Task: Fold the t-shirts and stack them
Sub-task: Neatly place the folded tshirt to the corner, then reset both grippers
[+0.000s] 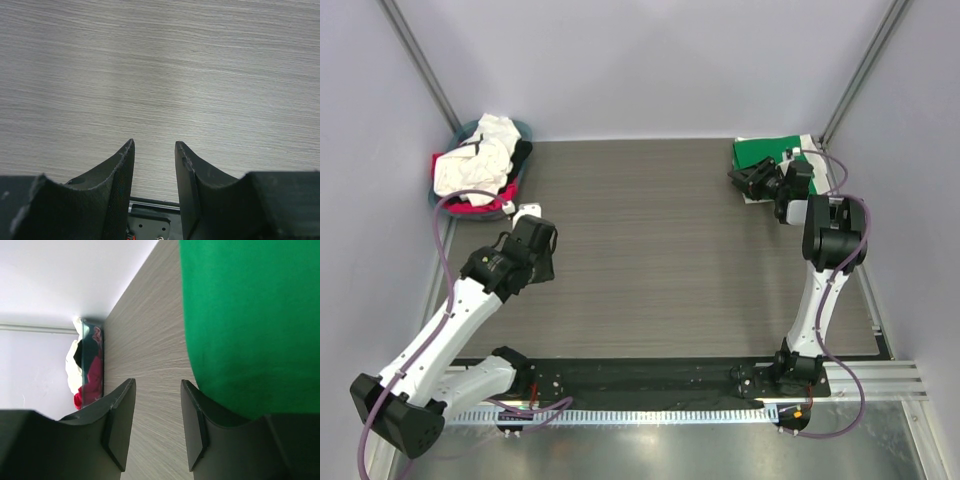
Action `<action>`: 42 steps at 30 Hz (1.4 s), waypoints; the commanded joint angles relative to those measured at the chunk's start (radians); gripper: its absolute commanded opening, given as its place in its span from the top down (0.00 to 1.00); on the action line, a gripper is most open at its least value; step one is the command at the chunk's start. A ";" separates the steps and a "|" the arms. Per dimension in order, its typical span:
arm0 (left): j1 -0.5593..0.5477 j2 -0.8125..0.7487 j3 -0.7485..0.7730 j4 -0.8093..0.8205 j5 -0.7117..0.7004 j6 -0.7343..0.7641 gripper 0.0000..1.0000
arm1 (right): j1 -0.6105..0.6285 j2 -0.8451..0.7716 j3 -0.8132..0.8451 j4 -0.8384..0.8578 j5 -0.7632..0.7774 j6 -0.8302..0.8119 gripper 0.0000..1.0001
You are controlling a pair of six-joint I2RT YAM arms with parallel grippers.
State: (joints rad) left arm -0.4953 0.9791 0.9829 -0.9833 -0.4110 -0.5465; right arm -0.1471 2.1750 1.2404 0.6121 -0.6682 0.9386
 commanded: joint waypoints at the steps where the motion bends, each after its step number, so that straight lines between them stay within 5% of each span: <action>1: 0.004 -0.017 0.002 0.025 -0.018 -0.012 0.60 | -0.003 0.045 0.030 0.075 -0.040 -0.006 0.53; 15: 0.004 -0.020 0.003 0.024 -0.022 -0.015 0.61 | -0.023 0.160 0.061 0.362 -0.168 0.333 0.50; 21: 0.003 -0.031 0.003 0.025 -0.023 -0.015 0.60 | -0.022 0.025 0.037 0.483 -0.220 0.500 0.43; 27: 0.004 -0.043 0.005 0.023 -0.023 -0.015 0.57 | -0.017 -0.226 0.079 0.399 -0.220 0.513 0.36; 30: 0.003 -0.057 0.003 0.025 -0.020 -0.013 0.54 | -0.005 -0.399 0.117 0.060 -0.162 0.341 0.31; 32: 0.004 -0.068 0.002 0.026 -0.018 -0.013 0.50 | 0.029 -0.486 0.175 -0.186 -0.082 0.061 0.25; 33: 0.004 -0.071 0.000 0.029 -0.017 -0.012 0.48 | 0.050 -0.562 0.206 -0.454 -0.026 -0.043 0.22; 37: 0.003 -0.089 -0.003 0.034 -0.009 -0.009 0.44 | 0.260 -0.675 0.373 -0.937 0.480 -0.452 0.10; 38: 0.003 -0.092 -0.004 0.034 -0.009 -0.009 0.42 | 0.311 -0.690 0.404 -0.984 0.732 -0.536 0.01; 42: 0.003 -0.108 -0.004 0.037 -0.006 -0.006 0.29 | 0.498 -0.736 0.430 -1.167 1.159 -0.584 0.00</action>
State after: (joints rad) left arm -0.4953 0.8917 0.9829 -0.9821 -0.4103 -0.5491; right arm 0.3016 1.4467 1.6638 -0.2031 -0.0090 0.5507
